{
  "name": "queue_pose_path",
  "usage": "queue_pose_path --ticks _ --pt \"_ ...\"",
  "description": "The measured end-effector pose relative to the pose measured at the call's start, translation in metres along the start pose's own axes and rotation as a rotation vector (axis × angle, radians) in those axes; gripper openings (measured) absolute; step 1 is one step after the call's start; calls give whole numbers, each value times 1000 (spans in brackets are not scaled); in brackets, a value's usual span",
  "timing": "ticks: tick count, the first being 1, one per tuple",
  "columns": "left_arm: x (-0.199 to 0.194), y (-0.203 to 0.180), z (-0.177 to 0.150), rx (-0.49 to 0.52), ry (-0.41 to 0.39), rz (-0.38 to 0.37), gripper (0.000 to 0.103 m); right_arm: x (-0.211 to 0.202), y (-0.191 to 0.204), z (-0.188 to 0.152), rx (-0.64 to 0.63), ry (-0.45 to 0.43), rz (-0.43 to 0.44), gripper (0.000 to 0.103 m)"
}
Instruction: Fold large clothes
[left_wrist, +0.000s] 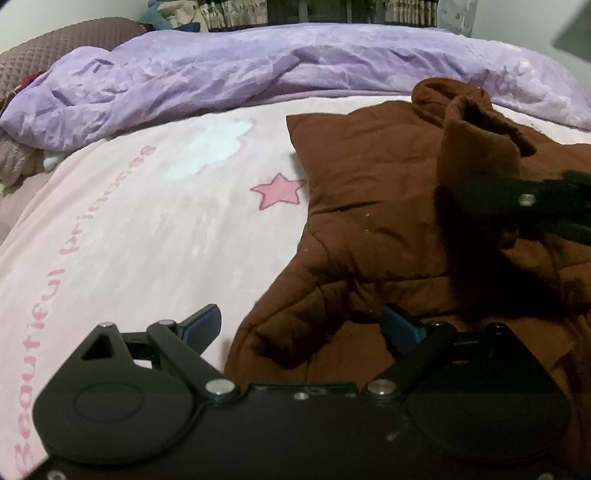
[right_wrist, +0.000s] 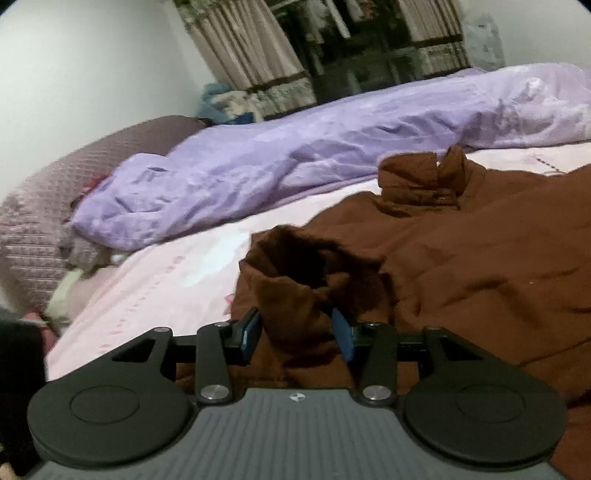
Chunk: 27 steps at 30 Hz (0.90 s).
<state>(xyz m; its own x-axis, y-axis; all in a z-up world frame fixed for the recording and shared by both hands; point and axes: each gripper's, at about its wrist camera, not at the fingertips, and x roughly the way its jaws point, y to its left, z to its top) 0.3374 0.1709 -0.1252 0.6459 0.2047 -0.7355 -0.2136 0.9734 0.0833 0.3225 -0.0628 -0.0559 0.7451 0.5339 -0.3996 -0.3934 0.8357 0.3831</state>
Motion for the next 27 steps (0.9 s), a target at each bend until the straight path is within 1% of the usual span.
queue_pose_path --ticks 2,4,5,7,8,10,11,12,13,14,16,17,18,19,21,22,23,25,27 --pt "-4 0 1 -3 -8 -4 96 -8 -1 4 4 -27 -33 52" --pt "-10 -1 3 -5 -23 -16 96 -21 -3 8 23 -77 -16 52" --pt "-11 -3 3 -4 -29 -17 96 -27 -3 10 32 -109 -23 51" --pt "-10 -6 4 7 -26 -18 96 -37 -4 13 58 -182 -91 49" --pt "-9 -8 4 15 -20 -14 96 -42 -7 14 77 -220 -109 48" --pt "-6 -11 2 26 -14 -8 96 -45 -13 14 107 -260 -126 48" --pt "-4 -12 2 28 -8 -8 96 -39 -14 14 101 -239 -140 45" --pt "-3 -13 2 30 -4 -8 96 -28 -15 14 89 -195 -142 41" --pt "-3 -13 1 31 -3 -6 96 -14 -16 12 85 -141 -126 35" --pt "-2 -13 2 31 -5 -5 96 0 -16 9 85 -93 -101 32" --pt "0 -11 4 25 -6 -1 96 31 -13 0 76 2 -75 30" --pt "2 -9 4 19 0 6 96 50 -11 -4 59 43 -89 30" --pt "3 -7 4 15 7 12 96 60 -7 -8 33 62 -117 30" --pt "3 -5 2 14 9 11 96 61 -5 -10 17 52 -129 30" --pt "3 -3 -2 11 10 12 96 54 -2 -5 29 33 -118 37" --pt "4 -1 -3 4 13 13 96 50 -2 -2 43 30 -111 45" --pt "5 0 -3 -3 17 10 96 48 -3 1 56 33 -111 49" --pt "5 1 -2 -11 20 6 96 43 -8 6 87 42 -106 53" --pt "4 0 -2 -4 17 9 96 43 -9 8 110 53 -101 54"
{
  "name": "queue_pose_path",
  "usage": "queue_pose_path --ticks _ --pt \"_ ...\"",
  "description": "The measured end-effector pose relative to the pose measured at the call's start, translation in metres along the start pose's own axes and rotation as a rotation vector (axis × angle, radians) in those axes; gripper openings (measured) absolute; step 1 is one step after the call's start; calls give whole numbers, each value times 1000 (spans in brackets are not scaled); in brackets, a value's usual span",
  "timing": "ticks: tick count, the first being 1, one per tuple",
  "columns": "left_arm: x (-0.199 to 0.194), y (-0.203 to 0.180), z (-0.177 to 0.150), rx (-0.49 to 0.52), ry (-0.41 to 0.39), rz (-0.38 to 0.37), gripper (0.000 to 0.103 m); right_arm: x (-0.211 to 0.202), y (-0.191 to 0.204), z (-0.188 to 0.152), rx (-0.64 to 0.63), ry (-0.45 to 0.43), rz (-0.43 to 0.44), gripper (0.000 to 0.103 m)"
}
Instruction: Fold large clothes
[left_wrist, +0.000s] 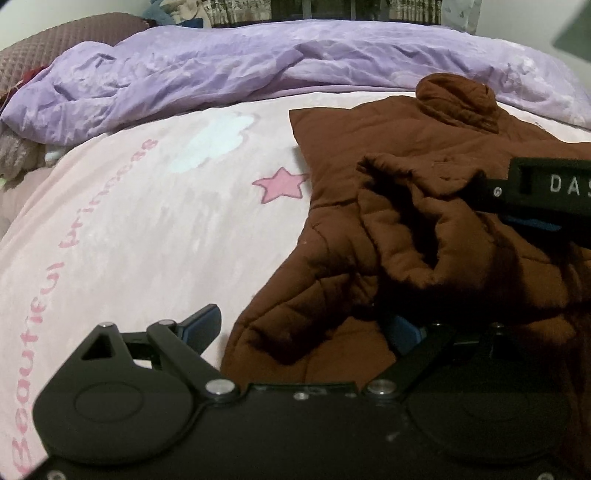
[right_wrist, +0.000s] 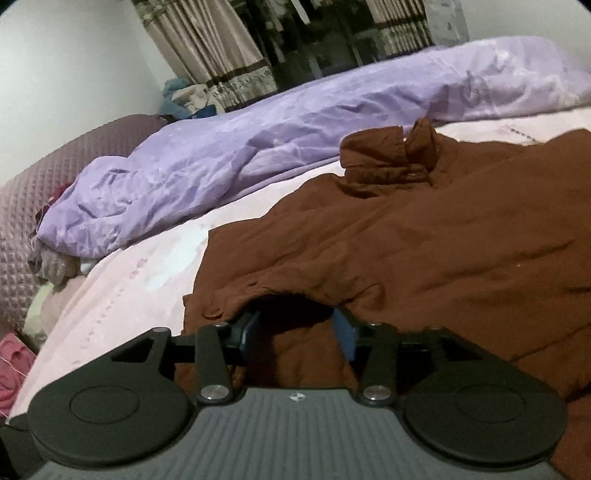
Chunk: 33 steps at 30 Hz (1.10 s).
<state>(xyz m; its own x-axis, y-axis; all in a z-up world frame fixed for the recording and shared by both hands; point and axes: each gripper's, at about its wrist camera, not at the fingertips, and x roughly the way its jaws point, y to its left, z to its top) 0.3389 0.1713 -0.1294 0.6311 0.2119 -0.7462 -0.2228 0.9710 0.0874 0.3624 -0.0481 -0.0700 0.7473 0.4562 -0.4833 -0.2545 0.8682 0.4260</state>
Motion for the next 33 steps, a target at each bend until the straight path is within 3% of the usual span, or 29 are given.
queue_pose_path --ticks 4,9,10,11,13,15,16,17,20,27,29,33 --pt "-4 1 -3 15 -6 11 96 -5 -6 -3 91 26 11 55" --pt "-8 9 -1 1 -10 18 96 -24 -10 -4 194 8 110 63" --pt "-8 9 0 -2 -11 20 96 -26 -6 -2 199 -6 116 68" --pt "-9 9 0 -4 -11 17 96 -24 -1 1 188 -20 114 74" --pt "-7 8 -1 4 -6 15 96 -7 10 6 148 2 57 73" --pt "-4 6 -2 14 1 18 96 21 15 9 135 73 -12 48" --pt "-4 6 -2 15 0 18 96 35 14 8 145 101 -10 18" --pt "-4 6 -2 15 1 18 96 43 12 6 167 112 20 14" --pt "-3 8 1 7 1 17 96 39 19 8 144 58 12 8" --pt "-5 14 15 -30 -31 34 96 5 55 35 37 -205 5 8" --pt "-1 14 13 -29 -24 37 96 18 52 38 56 -188 -2 8" --pt "12 12 5 -24 17 40 98 68 32 16 91 -39 -56 10"
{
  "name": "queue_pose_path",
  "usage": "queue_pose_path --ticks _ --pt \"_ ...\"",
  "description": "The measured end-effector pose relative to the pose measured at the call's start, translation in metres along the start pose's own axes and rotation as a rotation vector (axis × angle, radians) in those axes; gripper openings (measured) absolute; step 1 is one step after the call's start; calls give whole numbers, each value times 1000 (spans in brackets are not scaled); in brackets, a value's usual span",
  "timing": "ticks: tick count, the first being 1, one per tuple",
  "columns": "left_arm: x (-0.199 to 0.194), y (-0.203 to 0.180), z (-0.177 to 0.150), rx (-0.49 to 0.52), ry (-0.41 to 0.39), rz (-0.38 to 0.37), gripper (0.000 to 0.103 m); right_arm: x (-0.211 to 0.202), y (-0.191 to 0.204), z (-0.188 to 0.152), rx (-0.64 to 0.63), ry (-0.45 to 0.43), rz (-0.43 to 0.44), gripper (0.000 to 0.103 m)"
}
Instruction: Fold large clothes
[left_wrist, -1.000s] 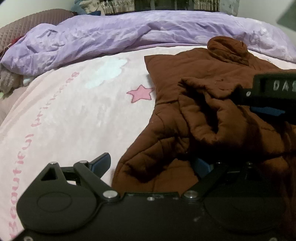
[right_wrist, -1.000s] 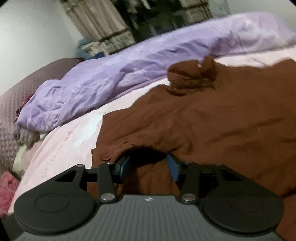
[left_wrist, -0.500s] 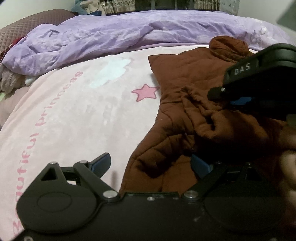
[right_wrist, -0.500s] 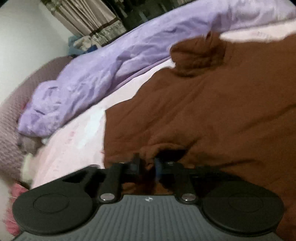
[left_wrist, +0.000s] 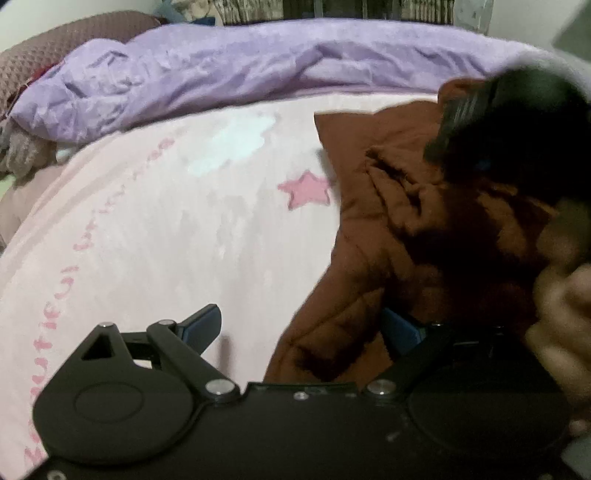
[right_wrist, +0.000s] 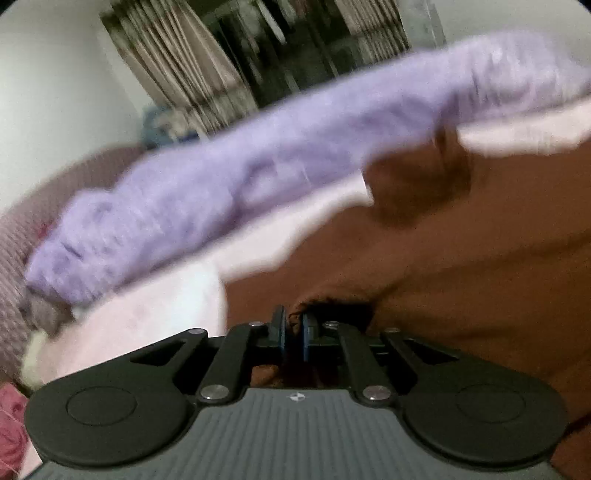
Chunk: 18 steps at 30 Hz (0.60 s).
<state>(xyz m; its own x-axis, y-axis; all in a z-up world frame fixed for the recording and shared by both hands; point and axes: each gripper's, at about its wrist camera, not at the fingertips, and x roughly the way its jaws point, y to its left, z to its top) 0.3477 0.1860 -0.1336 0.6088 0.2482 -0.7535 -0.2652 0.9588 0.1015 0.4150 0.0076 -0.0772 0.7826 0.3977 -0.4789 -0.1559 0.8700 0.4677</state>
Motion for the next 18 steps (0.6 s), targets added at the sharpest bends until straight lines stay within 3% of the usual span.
queue_pose_path --ticks 3,8,11,15,18 --pt "3 2 -2 -13 2 -3 98 12 -13 -10 17 16 5 11" --pt "-2 0 2 -7 -1 12 96 -1 -6 9 -6 56 24 43" --pt "-13 0 3 -14 -20 24 96 -34 -4 18 -61 81 36 59" --pt "-34 -5 1 -20 -49 11 96 -89 -9 21 -197 37 -11 61" --pt "-50 -11 -5 14 -70 -1 96 -123 -26 17 -271 8 -70 47"
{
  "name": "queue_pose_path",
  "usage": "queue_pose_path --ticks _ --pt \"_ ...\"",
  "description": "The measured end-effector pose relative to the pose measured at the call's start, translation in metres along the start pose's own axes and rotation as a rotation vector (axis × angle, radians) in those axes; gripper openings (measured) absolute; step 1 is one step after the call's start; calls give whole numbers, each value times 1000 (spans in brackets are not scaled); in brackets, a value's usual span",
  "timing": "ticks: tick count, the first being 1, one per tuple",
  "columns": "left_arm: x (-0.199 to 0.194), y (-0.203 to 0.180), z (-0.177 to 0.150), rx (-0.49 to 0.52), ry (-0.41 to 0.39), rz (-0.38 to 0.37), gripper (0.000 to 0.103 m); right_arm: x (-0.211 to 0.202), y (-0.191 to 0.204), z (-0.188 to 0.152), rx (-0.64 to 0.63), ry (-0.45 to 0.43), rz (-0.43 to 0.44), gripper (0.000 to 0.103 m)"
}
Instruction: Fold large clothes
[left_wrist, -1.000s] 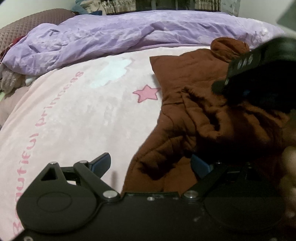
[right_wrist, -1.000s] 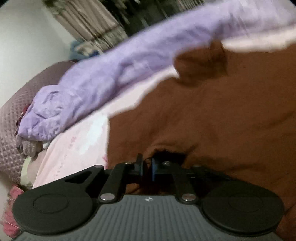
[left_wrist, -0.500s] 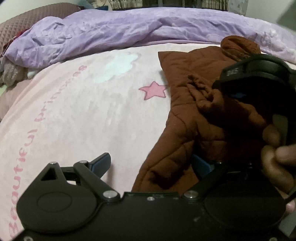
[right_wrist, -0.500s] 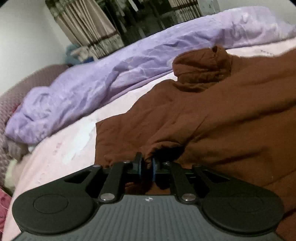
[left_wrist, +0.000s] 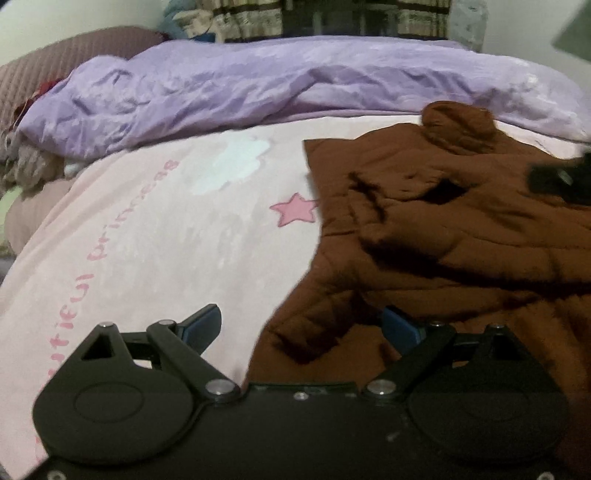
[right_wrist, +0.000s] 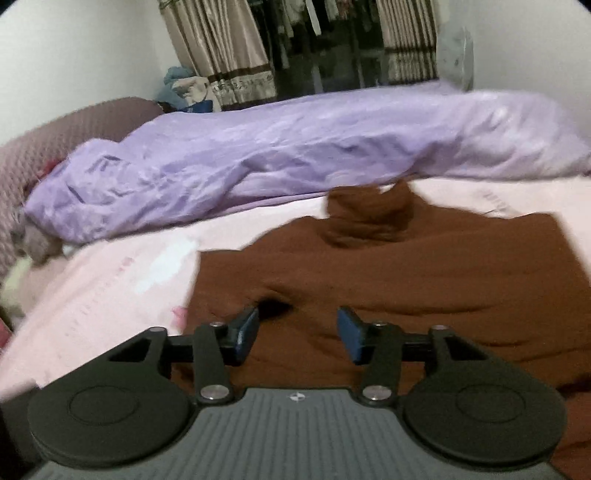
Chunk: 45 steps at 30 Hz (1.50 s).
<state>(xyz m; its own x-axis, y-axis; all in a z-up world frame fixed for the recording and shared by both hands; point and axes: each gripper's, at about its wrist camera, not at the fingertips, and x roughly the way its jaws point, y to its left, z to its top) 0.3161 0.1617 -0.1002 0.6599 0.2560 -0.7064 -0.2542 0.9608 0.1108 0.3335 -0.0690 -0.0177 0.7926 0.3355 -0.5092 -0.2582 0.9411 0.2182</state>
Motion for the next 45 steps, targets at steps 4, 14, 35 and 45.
queue_pose_path --ticks 4,14,35,45 --pt "-14 -1 -21 57 -3 14 96 -48 -42 -22 -1 -23 -10 42" --pt "1 13 -61 -9 19 45 103 -63 -159 -70 86 38 -183 38" --pt "-49 -18 -98 49 -53 125 103 -175 -86 -66 139 -65 -164 88" --pt "-45 -15 -97 33 -41 130 103 -188 -126 -74 493 -30 226 88"
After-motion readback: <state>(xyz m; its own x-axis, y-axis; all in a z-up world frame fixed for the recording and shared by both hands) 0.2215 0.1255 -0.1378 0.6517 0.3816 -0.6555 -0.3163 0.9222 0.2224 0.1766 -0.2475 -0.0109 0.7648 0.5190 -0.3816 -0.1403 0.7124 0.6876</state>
